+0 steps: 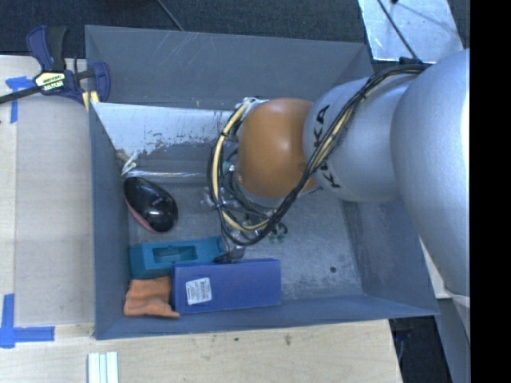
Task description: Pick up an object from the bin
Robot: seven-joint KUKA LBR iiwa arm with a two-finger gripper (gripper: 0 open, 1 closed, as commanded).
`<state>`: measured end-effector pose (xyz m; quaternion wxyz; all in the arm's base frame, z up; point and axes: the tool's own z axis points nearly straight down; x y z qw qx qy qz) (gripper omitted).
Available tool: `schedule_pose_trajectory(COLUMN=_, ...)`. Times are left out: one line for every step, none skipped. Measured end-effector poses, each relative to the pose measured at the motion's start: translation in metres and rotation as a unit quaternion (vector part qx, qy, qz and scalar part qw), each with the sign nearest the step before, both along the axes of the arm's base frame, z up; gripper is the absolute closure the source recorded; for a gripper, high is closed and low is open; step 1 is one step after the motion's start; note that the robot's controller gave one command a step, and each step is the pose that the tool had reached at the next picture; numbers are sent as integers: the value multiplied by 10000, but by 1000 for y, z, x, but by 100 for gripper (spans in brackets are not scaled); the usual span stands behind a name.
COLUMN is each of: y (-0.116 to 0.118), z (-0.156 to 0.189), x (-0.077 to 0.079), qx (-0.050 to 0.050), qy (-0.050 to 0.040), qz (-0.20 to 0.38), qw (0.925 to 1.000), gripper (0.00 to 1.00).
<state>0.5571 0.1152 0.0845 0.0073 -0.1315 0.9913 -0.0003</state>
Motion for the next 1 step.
schedule_pose_trajectory(y=-7, z=34, x=10, qx=2, qy=63, qz=-273, qw=9996, gripper=0)
